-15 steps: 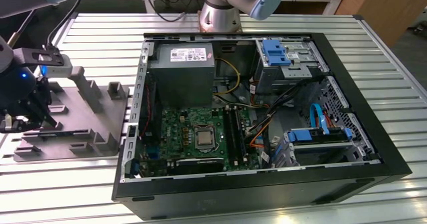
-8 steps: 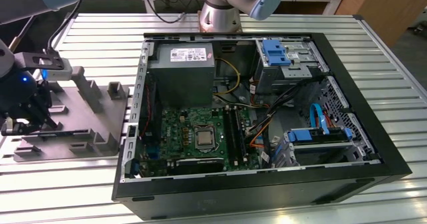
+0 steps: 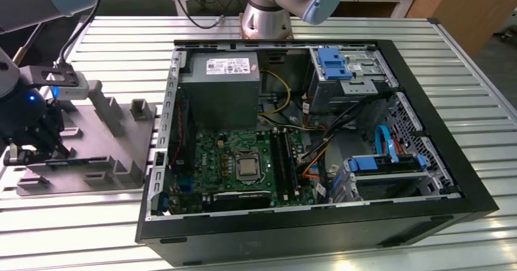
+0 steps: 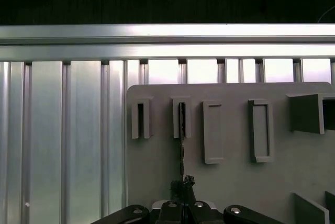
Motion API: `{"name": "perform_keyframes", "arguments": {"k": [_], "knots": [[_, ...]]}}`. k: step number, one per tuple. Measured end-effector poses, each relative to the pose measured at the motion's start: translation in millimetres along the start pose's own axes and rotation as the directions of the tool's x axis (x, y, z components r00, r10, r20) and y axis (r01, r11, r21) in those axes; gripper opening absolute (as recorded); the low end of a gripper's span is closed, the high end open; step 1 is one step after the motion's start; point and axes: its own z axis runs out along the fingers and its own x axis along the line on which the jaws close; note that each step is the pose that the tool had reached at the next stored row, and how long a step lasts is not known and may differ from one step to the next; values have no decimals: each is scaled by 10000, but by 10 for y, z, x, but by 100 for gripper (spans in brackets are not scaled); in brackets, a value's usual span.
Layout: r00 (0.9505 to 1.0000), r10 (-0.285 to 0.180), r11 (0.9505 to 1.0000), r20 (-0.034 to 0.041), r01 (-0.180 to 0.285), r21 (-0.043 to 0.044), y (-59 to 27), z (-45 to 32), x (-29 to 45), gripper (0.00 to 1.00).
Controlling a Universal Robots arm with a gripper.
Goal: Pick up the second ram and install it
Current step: 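Pick up the second ram and move it above second insertion slot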
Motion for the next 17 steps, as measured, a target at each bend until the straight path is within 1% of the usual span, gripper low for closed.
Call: {"name": "perform_keyframes", "arguments": {"k": [5,6,7,9,10,11,17], "knots": [[10000,0,10000,0,0,1,0,1,0,11],[10000,0,10000,0,0,1,0,1,0,16],[10000,0,10000,0,0,1,0,1,0,16],[10000,0,10000,-1,0,1,0,1,0,29],[10000,0,10000,-1,0,1,0,1,0,29],[10000,-1,10000,-1,1,1,0,1,0,36],[9998,-199,9998,-8,199,5,10,37,-6,36]]}}
